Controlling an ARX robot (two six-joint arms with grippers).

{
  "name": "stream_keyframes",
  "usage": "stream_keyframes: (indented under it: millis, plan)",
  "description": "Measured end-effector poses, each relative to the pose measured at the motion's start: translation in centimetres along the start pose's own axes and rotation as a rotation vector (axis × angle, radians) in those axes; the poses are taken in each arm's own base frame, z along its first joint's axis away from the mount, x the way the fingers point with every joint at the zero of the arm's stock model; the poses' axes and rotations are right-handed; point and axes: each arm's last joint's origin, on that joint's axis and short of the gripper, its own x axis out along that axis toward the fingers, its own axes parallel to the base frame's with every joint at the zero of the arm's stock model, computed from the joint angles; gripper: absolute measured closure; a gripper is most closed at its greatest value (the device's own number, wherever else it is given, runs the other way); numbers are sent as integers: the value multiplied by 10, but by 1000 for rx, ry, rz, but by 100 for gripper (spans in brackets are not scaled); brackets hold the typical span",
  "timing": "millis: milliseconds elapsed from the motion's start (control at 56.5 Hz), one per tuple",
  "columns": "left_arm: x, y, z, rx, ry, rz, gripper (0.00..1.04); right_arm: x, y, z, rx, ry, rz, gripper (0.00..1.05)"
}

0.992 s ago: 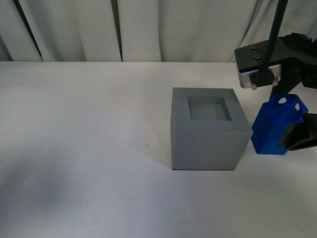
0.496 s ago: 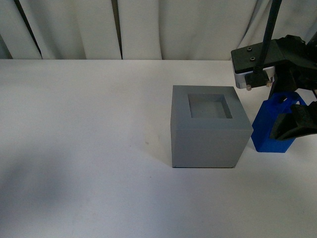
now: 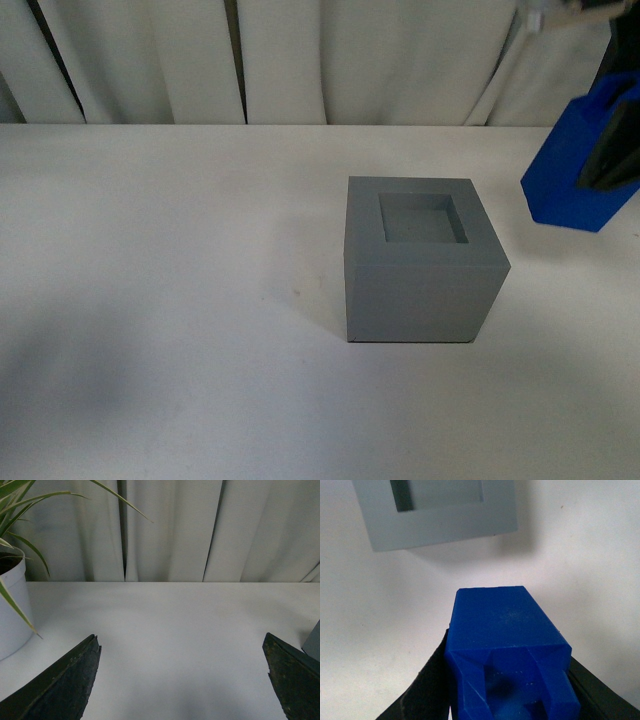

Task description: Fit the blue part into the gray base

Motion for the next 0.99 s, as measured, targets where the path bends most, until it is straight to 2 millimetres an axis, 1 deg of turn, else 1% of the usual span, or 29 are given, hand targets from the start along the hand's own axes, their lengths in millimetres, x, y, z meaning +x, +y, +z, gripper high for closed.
stream_keyframes:
  millis: [89,159,177,372,549,691,850,992]
  plan:
    - [0,0,0,0,0,0,6,-11,0,5,-8,-17,-10,58]
    - [0,0,0,0,0,0,6,-18,1,13,-19,-38,-10,58]
    - [0,0,0,0,0,0,6,-19,2,17,-27,-47,-5,58]
    - [0,0,0,0,0,0,6,-19,9,41,-74,-69,10,58]
    - [0,0,0,0,0,0,6,-11,14,61,-105,-82,35,58]
    - [0,0,0,0,0,0,6,2,16,73,-121,-78,62,58]
    - [0,0,0,0,0,0,6,16,15,80,-116,-72,82,58]
    - [0,0,0,0,0,0,6,20,13,84,-120,-72,88,58]
